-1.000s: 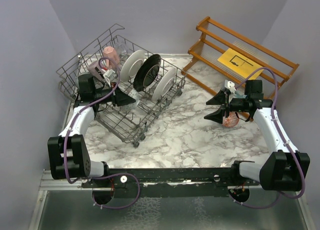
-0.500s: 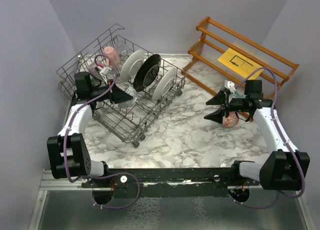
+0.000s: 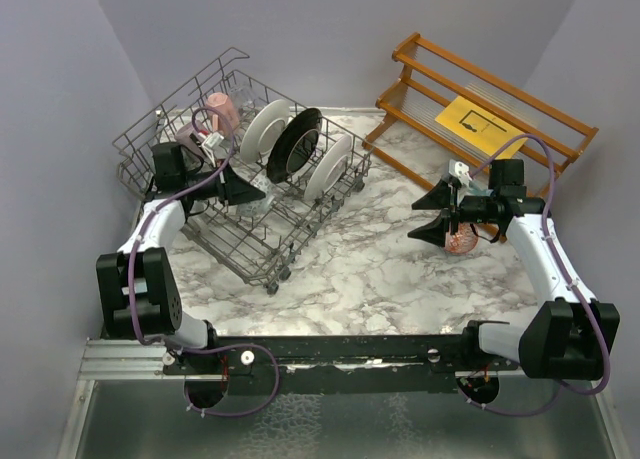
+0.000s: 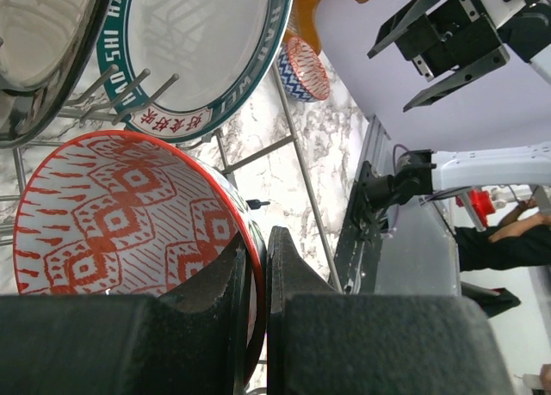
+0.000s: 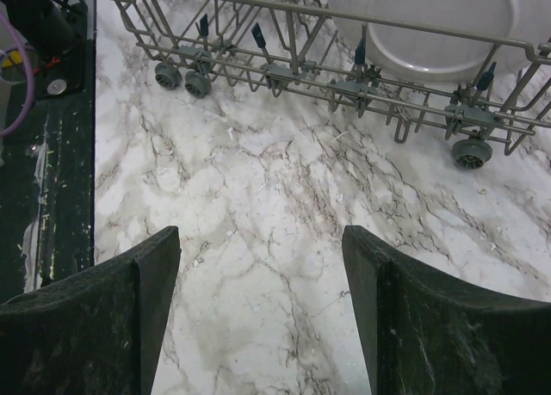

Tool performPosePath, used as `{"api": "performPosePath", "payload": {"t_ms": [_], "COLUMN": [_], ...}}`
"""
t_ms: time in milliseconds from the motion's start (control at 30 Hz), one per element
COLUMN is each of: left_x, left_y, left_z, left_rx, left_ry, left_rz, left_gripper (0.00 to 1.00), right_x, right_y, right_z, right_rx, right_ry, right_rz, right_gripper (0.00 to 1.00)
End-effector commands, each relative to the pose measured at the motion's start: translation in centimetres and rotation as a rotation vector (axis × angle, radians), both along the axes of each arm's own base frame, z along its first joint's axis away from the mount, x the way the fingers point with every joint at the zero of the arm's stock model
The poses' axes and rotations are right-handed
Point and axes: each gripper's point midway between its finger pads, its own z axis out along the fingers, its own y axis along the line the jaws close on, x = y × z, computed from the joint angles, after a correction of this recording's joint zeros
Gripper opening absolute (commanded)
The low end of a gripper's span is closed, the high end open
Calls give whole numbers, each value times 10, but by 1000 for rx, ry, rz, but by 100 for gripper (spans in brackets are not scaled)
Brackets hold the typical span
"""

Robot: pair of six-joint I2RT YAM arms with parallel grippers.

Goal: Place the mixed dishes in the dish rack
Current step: Insert the bowl into the dish rack.

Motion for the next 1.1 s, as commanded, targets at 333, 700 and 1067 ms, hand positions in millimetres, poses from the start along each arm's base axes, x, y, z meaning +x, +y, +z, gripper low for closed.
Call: {"api": "performPosePath", "payload": {"t_ms": [333, 700, 1067], "left_x": [5, -6, 3], "left_y": [5, 1, 4], "left_z": [-8, -1, -11], "left_rx": [-10, -65, -59], "left_ry": [33, 70, 131], "left_rz": [-42, -55, -86], "left_gripper": [3, 3, 6], "right_x": [0, -2, -2], "right_y": [-1, 0, 1], "right_z": [0, 2, 2], "right_rx": [2, 7, 11], "right_ry": [-13, -12, -12], "right_rz": [5, 12, 17], "right_gripper": [75, 75, 76]}}
